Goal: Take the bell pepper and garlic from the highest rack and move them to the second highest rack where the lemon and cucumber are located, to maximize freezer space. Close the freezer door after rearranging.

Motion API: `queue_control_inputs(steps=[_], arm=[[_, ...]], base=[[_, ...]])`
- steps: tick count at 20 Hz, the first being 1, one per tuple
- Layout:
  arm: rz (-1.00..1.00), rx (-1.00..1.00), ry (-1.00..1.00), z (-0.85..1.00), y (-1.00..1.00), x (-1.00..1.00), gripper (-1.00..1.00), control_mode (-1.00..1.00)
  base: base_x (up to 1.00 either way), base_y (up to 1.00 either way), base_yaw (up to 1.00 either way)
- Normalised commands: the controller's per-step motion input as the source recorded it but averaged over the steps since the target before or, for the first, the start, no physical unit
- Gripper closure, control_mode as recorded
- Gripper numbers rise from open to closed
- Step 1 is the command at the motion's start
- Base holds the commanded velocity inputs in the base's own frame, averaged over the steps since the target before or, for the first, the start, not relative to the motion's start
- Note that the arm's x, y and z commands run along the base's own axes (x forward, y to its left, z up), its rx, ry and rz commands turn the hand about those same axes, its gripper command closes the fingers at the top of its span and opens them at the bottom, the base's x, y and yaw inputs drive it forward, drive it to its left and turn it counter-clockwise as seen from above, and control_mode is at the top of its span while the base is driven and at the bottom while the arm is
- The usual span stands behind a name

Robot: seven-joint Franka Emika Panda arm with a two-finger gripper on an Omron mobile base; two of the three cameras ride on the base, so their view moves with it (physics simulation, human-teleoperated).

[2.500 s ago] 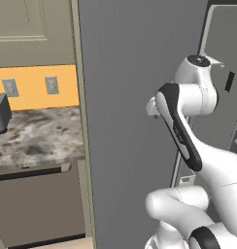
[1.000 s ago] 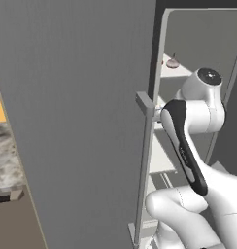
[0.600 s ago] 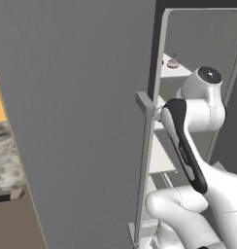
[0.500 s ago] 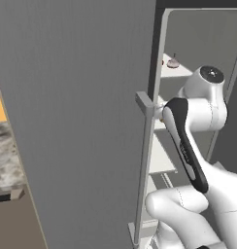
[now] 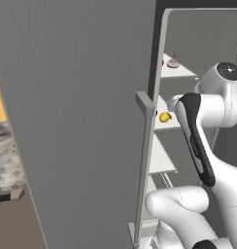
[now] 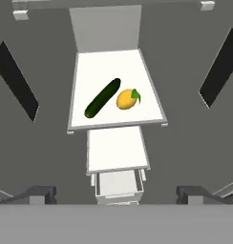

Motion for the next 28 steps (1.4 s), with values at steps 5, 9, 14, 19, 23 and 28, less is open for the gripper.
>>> queue_control_inputs(steps=[5,9,14,19,23,28], arm=[[-0.06,0.00,-0.05,0.05,-0.26,0.46,-1.00,-1.00],[-0.04,0.00,-0.03,0.21,-0.21,0.76,-1.00,-1.00],[-0.02,0.00,-0.02,0.57,-0.13,0.58,-1.00,-1.00],[0.00,0.00,-0.01,0.51,-0.02,0.42,-1.00,-1.00],[0.00,0.00,-0.04,0.38,-0.06,0.33,-1.00,-1.00],[0.00,0.00,-0.07,0.12,-0.09,0.41,-1.00,-1.00]], base=[[0.00,0.00,0.00],[0.00,0.00,0.00],[0.00,0.00,0.00],[0.00,0.00,0.00],[0.00,0.00,0.00],[0.00,0.00,0.00]])
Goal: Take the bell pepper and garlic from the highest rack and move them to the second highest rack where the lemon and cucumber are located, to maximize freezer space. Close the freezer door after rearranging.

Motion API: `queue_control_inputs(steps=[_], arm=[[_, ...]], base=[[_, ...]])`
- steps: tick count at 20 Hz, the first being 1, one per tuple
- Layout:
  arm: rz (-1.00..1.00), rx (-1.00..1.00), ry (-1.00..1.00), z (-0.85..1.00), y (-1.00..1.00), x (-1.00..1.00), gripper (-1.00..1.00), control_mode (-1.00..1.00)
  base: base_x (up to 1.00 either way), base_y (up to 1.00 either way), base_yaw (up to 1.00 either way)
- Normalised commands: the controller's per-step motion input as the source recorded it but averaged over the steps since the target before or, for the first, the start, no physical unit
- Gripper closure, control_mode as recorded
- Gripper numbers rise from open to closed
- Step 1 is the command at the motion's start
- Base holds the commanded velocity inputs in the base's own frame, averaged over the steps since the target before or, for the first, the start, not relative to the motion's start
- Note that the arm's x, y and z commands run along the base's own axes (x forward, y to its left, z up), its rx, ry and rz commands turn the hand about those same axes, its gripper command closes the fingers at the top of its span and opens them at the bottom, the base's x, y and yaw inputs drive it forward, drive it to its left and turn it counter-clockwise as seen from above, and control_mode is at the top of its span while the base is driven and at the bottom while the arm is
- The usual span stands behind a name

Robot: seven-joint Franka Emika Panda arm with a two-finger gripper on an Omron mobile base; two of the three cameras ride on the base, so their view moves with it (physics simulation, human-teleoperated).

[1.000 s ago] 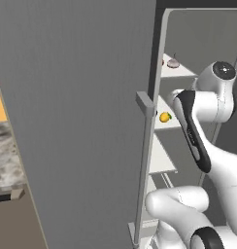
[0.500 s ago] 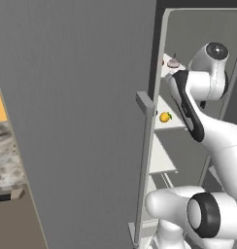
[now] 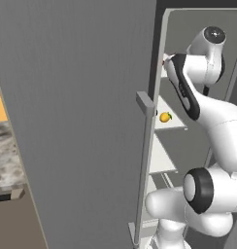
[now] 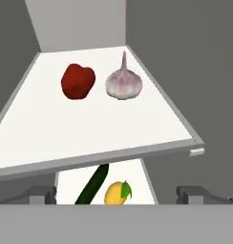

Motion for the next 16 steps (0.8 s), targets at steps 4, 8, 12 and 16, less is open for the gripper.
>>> queue_control_inputs(steps=[4,8,12,16], arm=[[0.00,0.00,-0.02,0.01,-0.20,0.48,-1.00,-1.00],[0.00,0.00,0.00,0.00,-0.30,0.63,-1.00,-1.00],[0.00,0.00,0.00,0.00,-0.30,0.66,-1.00,-1.00],[0.02,0.00,0.00,0.00,-0.15,0.63,-1.00,-1.00]], base=[[0.00,0.00,0.00],[0.00,0.00,0.00],[0.00,0.00,0.00],[0.00,0.00,0.00]])
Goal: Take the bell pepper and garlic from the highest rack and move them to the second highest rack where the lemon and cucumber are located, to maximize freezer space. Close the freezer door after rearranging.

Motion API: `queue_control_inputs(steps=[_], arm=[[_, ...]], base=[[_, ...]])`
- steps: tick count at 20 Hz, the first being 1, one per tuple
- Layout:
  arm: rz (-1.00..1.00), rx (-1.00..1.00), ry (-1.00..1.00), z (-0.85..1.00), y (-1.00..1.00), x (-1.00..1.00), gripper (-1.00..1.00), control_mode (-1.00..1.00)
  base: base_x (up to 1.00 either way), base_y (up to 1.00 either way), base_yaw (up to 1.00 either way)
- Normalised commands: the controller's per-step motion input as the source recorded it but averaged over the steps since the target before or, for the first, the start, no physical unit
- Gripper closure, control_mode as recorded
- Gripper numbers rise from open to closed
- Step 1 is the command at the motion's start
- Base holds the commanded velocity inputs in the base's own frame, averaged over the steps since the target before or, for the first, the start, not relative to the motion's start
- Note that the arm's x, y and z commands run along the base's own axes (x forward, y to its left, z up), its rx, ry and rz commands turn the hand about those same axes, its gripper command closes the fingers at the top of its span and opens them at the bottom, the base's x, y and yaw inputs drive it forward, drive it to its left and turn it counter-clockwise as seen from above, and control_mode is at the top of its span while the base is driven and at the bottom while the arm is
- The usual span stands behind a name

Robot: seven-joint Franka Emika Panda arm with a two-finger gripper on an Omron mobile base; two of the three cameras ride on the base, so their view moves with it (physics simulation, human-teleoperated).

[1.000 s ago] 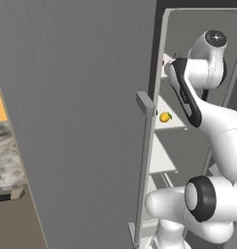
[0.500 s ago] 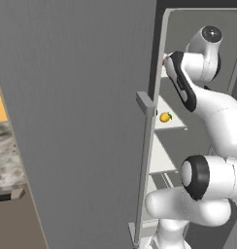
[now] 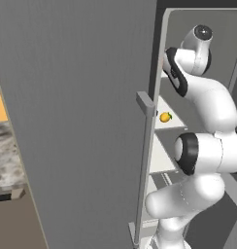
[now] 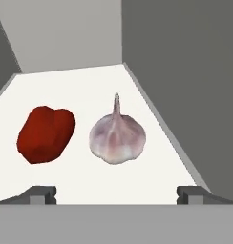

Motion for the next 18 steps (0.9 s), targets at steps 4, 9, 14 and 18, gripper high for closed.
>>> queue_control_inputs(steps=[4,9,14,18], arm=[[0.03,0.00,0.00,-0.04,-0.08,0.49,-1.00,-1.00],[0.01,0.00,0.00,-0.21,-0.14,0.35,-1.00,-1.00],[0.00,0.00,0.00,-0.18,-0.23,0.10,-1.00,-1.00],[0.00,0.00,0.00,-0.14,-0.38,0.00,-1.00,-1.00]], base=[[0.00,0.00,0.00],[0.00,0.00,0.00],[0.00,0.00,0.00],[0.00,0.00,0.00]])
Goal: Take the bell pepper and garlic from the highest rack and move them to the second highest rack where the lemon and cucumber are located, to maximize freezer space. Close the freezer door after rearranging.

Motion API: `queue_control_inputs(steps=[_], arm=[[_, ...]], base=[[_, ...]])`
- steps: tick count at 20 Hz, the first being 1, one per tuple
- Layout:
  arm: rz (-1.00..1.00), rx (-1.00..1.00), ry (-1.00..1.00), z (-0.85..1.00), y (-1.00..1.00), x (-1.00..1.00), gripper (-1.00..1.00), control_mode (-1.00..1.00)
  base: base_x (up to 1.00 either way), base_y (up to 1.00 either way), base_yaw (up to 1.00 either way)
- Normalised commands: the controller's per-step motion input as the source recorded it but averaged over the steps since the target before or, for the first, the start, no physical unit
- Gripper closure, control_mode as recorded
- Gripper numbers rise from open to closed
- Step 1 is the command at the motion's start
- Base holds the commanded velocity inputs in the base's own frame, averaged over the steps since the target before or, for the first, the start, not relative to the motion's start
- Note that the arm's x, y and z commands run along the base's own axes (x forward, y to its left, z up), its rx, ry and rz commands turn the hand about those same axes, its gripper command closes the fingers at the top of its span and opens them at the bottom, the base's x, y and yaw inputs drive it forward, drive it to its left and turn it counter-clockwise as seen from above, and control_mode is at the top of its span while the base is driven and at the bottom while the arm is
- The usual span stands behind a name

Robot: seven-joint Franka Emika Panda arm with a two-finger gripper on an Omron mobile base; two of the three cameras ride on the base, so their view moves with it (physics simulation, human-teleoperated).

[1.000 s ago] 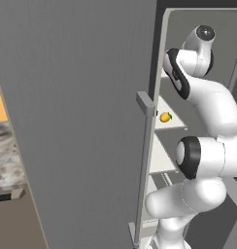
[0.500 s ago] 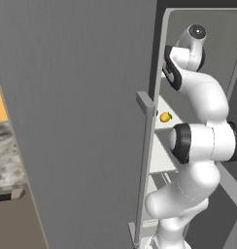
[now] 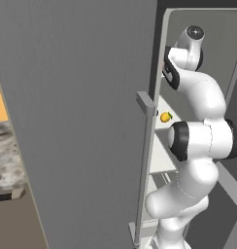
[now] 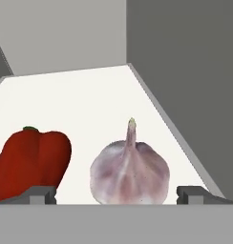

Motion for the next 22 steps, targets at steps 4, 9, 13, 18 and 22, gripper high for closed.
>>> queue_control_inputs(steps=[4,9,13,18,22], arm=[[0.00,0.00,0.00,-0.14,-0.47,0.00,-1.00,-1.00],[-0.01,0.00,0.00,-0.04,-0.56,0.00,-1.00,-1.00],[-0.05,0.00,0.00,0.00,-0.61,-0.11,-1.00,-1.00],[-0.14,0.01,0.00,0.00,-0.45,-0.24,-1.00,-1.00],[-0.13,0.08,0.00,0.03,-0.52,-0.51,-1.00,-1.00]], base=[[0.00,0.00,0.00],[0.00,0.00,0.00],[0.00,0.00,0.00],[0.00,0.00,0.00],[0.00,0.00,0.00]])
